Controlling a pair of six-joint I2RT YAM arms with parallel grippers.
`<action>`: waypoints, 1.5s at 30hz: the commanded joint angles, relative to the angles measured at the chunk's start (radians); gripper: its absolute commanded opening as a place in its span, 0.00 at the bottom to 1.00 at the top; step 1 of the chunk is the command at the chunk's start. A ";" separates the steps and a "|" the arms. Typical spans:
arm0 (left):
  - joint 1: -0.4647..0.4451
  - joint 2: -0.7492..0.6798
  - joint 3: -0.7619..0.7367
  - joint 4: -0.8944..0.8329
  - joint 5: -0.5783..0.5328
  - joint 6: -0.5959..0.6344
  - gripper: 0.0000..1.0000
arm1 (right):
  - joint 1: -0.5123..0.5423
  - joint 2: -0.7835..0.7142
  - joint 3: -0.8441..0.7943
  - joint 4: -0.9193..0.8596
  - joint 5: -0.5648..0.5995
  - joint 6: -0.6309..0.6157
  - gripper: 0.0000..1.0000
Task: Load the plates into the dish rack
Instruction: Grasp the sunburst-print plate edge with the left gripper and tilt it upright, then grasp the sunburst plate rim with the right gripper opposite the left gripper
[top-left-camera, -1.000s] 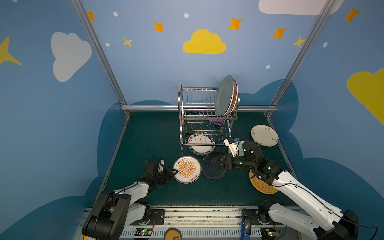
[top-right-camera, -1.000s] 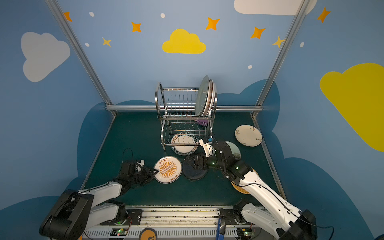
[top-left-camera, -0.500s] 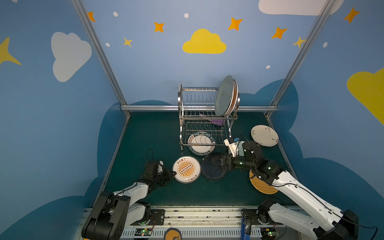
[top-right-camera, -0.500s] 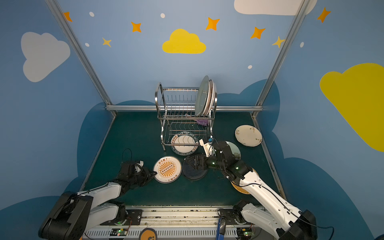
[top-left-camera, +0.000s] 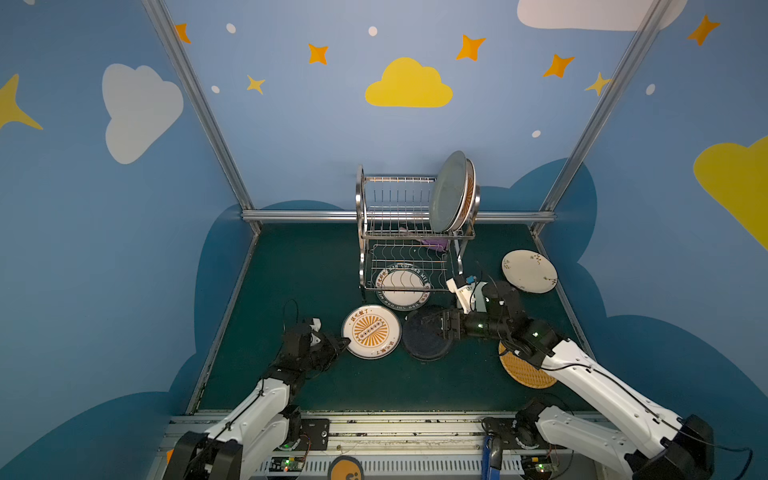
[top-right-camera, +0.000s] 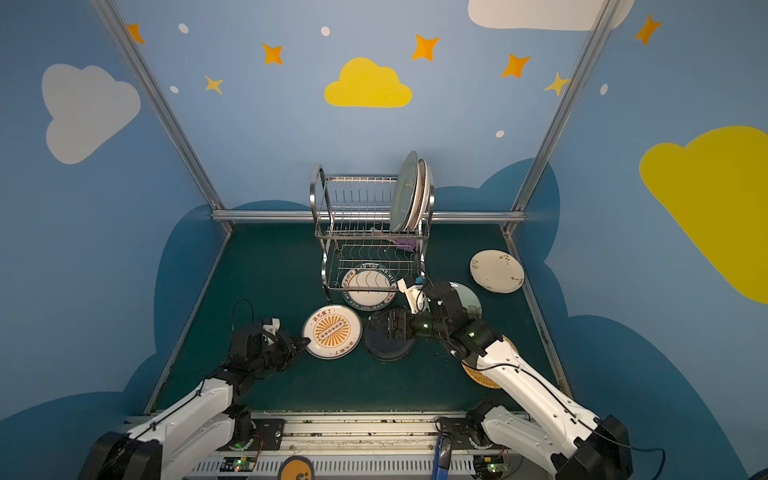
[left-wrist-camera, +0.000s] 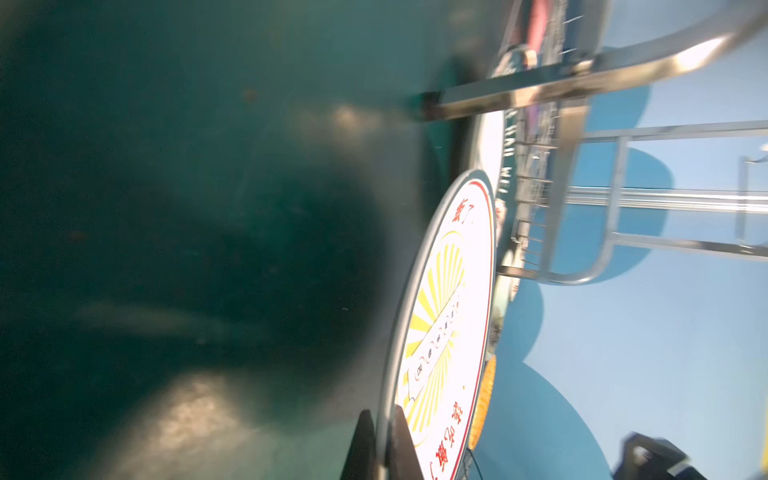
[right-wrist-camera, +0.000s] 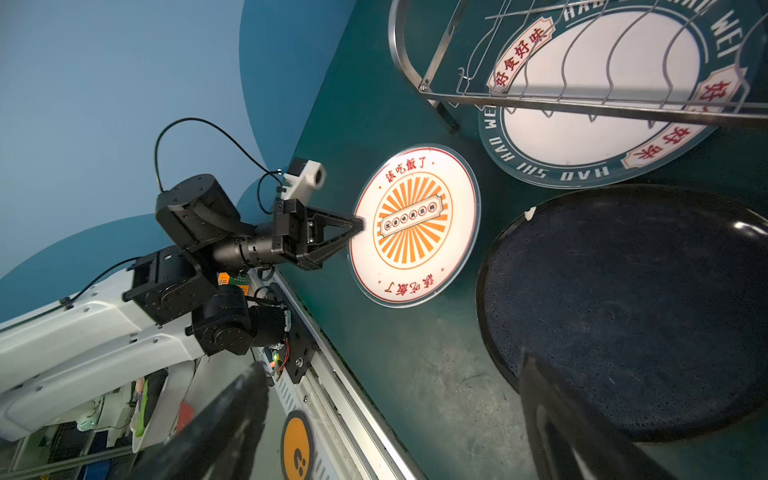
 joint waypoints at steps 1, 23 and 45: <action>0.005 -0.148 0.016 -0.070 0.008 -0.066 0.04 | -0.006 0.012 0.020 -0.007 0.012 0.017 0.92; -0.300 -0.253 0.076 0.172 -0.097 -0.168 0.04 | 0.039 0.156 0.048 0.148 -0.138 0.273 0.62; -0.302 -0.186 0.130 0.090 -0.110 -0.035 0.11 | 0.084 0.088 0.016 0.085 0.085 0.561 0.00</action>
